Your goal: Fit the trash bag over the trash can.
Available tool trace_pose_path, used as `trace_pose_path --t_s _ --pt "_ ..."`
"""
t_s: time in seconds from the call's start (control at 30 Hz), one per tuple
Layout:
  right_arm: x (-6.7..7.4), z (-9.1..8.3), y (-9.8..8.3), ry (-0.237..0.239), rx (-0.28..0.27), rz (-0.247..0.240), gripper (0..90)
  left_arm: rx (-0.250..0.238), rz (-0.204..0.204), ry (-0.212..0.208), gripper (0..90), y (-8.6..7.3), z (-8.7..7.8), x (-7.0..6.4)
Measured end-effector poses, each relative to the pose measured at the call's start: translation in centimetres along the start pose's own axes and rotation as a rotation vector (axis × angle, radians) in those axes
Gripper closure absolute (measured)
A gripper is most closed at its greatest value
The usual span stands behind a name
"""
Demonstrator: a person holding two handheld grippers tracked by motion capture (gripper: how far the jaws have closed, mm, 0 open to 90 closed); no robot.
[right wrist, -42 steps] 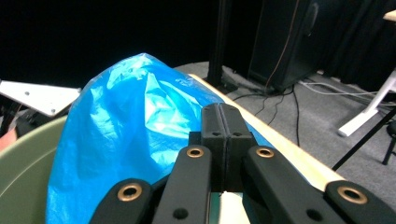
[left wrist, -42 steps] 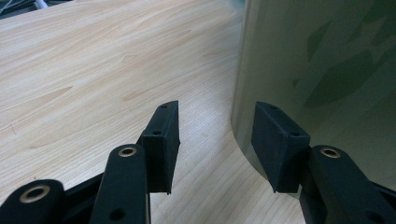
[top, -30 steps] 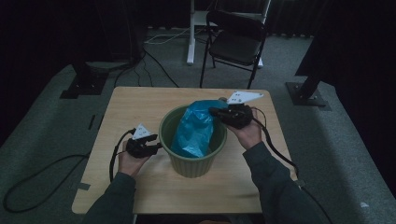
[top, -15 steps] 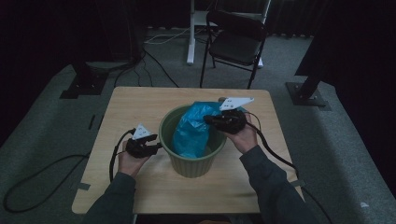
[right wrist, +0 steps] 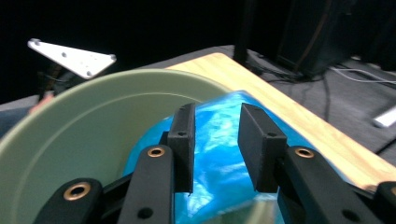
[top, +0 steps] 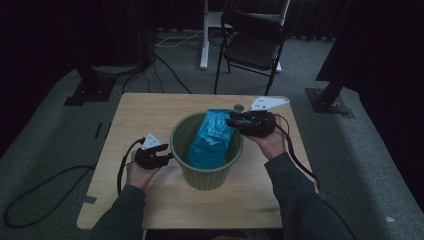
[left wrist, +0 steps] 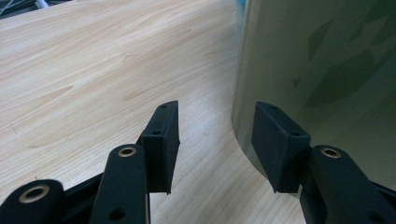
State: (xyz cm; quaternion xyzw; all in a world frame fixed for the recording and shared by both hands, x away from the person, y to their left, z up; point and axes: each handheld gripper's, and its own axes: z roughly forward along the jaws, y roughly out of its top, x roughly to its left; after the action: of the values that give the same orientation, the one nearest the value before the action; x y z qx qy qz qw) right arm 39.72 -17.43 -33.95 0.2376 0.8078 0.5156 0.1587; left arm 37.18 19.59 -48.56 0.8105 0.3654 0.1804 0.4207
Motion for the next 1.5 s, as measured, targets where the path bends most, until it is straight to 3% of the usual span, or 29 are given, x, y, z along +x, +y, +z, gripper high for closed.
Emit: trace_pose_path --t_s 0.13,0.4,0.6,0.7,1.03,1.23,1.4,1.5 --pt "-1.1 -0.6 -0.5 -0.051 0.000 0.012 67.3 0.000 0.001 0.000 51.6 0.0 0.0 0.0" --pt "-3.6 -1.0 -3.3 -0.161 0.040 0.056 71.4 0.001 0.000 0.001 51.6 0.0 0.1 0.0" --pt "-4.9 -0.1 -5.0 -0.181 0.093 0.068 70.7 0.001 -0.002 0.001 51.6 0.0 0.1 0.0" --pt "-5.3 0.6 -5.5 -0.185 0.122 0.049 70.2 0.000 0.000 0.001 51.6 0.0 0.0 0.0" --pt "-6.1 2.7 -5.8 -0.199 0.196 -0.010 66.4 -0.005 -0.003 0.003 51.6 0.0 -0.1 0.1" --pt "-6.5 3.5 -5.7 -0.205 0.211 -0.034 63.5 -0.004 -0.002 0.003 51.6 0.0 -0.1 0.0" --pt "-6.6 3.5 -5.8 -0.176 0.200 -0.011 89.8 -0.005 -0.002 0.004 51.6 0.0 -0.1 0.1" --pt "-6.5 2.9 -5.8 -0.172 0.177 0.010 90.0 -0.005 -0.002 0.004 51.6 0.0 -0.1 0.1"
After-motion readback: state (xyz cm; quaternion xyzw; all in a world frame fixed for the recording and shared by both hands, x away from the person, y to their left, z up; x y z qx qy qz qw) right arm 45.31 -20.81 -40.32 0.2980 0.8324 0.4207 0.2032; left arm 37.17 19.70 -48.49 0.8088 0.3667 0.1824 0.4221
